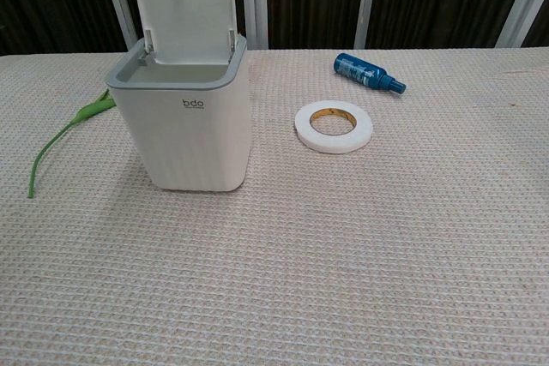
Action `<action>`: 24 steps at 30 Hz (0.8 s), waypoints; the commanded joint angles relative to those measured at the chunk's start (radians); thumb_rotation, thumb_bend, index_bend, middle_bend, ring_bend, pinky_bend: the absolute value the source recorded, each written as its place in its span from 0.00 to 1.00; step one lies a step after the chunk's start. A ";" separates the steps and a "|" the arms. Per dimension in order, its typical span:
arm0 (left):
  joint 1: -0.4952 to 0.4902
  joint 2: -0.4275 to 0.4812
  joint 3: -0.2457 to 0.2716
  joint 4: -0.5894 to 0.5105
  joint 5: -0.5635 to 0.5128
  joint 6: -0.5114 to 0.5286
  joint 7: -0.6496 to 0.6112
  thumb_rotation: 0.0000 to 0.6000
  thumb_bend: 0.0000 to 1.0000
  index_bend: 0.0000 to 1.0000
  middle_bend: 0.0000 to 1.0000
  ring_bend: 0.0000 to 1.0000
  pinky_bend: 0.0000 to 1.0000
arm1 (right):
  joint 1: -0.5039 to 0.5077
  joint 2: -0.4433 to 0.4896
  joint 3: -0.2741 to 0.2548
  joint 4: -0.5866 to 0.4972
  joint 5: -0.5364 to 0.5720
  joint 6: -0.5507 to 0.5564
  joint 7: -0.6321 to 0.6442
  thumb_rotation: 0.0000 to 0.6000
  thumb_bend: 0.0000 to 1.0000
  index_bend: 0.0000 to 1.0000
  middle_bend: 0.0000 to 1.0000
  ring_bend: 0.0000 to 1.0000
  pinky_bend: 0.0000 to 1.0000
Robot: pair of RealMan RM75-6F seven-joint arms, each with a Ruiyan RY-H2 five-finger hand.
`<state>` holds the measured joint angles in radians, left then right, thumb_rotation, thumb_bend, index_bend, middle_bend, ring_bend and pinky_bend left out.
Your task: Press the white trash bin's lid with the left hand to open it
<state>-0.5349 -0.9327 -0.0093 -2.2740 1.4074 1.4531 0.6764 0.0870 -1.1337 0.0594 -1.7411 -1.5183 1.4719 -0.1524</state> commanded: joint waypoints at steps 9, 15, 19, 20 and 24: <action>0.346 0.006 0.185 0.308 0.205 0.293 -0.344 1.00 0.21 0.20 0.21 0.15 0.19 | 0.003 -0.007 -0.006 0.003 -0.018 0.003 -0.014 1.00 0.27 0.12 0.02 0.00 0.00; 0.425 -0.033 0.192 0.417 0.138 0.305 -0.494 1.00 0.17 0.20 0.15 0.03 0.12 | -0.002 0.000 -0.010 0.003 -0.029 0.013 -0.001 1.00 0.27 0.12 0.02 0.00 0.00; 0.441 -0.046 0.178 0.469 0.124 0.294 -0.566 1.00 0.17 0.20 0.12 0.00 0.06 | -0.001 0.005 -0.013 0.004 -0.036 0.012 0.010 1.00 0.27 0.12 0.02 0.00 0.00; 0.445 -0.047 0.174 0.480 0.121 0.290 -0.582 1.00 0.17 0.20 0.12 0.00 0.06 | -0.001 0.005 -0.013 0.005 -0.038 0.013 0.012 1.00 0.27 0.12 0.02 0.00 0.00; 0.454 -0.053 0.150 0.514 0.139 0.309 -0.603 1.00 0.17 0.20 0.12 0.00 0.06 | 0.000 0.003 -0.014 0.007 -0.051 0.020 0.022 1.00 0.27 0.12 0.02 0.00 0.00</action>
<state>-0.0878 -0.9802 0.1496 -1.7717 1.5400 1.7541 0.0810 0.0866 -1.1304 0.0457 -1.7343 -1.5676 1.4907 -0.1321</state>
